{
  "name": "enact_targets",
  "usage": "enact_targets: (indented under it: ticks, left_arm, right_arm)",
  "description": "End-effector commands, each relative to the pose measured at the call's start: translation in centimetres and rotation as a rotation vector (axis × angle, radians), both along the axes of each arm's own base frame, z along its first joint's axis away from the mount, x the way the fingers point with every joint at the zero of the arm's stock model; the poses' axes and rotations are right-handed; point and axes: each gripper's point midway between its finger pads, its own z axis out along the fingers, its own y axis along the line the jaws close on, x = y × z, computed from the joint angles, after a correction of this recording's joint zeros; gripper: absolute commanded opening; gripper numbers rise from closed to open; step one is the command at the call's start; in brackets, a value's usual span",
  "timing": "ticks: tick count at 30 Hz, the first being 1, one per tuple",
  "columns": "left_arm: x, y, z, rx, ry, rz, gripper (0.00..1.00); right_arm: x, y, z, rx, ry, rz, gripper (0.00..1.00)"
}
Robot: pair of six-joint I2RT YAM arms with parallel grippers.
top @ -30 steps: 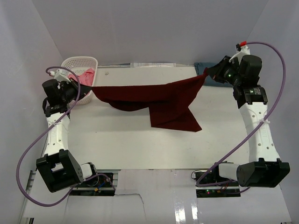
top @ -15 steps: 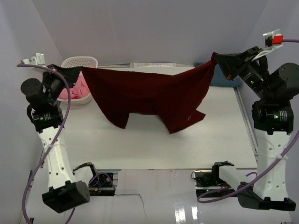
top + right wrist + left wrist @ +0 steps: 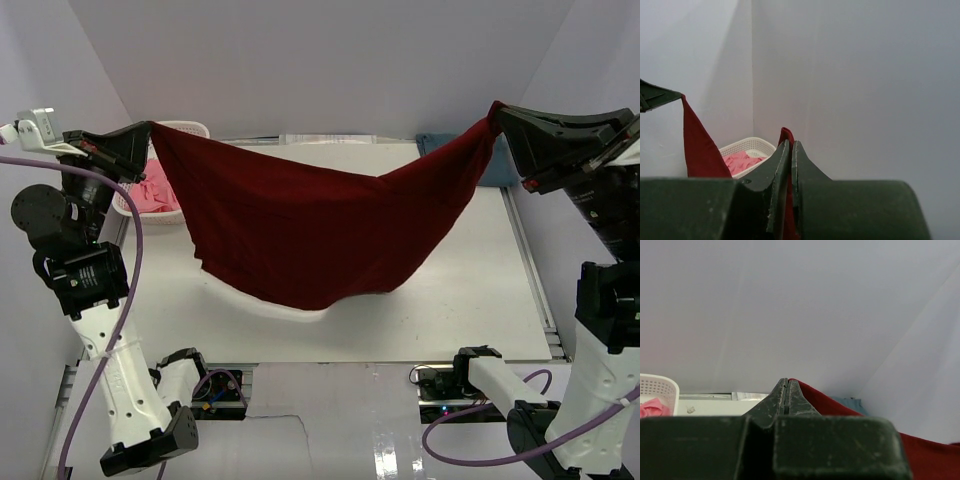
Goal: Fold and stack the t-shirts
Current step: Flatten out the tshirt
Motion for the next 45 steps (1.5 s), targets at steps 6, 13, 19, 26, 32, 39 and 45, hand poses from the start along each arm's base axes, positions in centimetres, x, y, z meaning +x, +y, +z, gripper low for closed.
enact_targets:
  ticks: [6, 13, 19, 26, 32, 39, 45]
  left_arm:
    - [0.2, 2.4, -1.1, -0.041, 0.034, 0.14, 0.0]
    - [-2.1, 1.4, 2.3, 0.007, -0.078, 0.134, 0.0]
    - [-4.7, 0.5, 5.9, 0.022, -0.186, 0.134, 0.0]
    - [-7.1, -0.1, 8.0, -0.004, -0.249, 0.141, 0.0]
    - [-7.9, -0.2, 5.8, -0.046, -0.218, 0.146, 0.0]
    - [-6.7, 1.1, 1.2, -0.079, -0.133, 0.202, 0.0]
    - [-2.8, 2.1, -2.7, -0.109, -0.053, 0.176, 0.0]
  right_arm:
    - [-1.3, -0.5, 2.6, -0.018, -0.085, -0.04, 0.08]
    - [-3.2, -0.2, 3.0, -0.042, -0.16, -0.024, 0.08]
    - [-9.9, -0.5, 5.4, -0.05, -0.388, -0.051, 0.08]
    - [-16.3, -1.0, 7.3, -0.025, -0.549, -0.077, 0.08]
    - [-21.8, -1.9, 8.2, 0.018, -0.631, -0.114, 0.08]
    - [-21.0, -1.9, 8.8, 0.028, -0.626, -0.107, 0.08]
    - [-13.5, -1.7, 7.2, 0.033, -0.494, -0.1, 0.08]
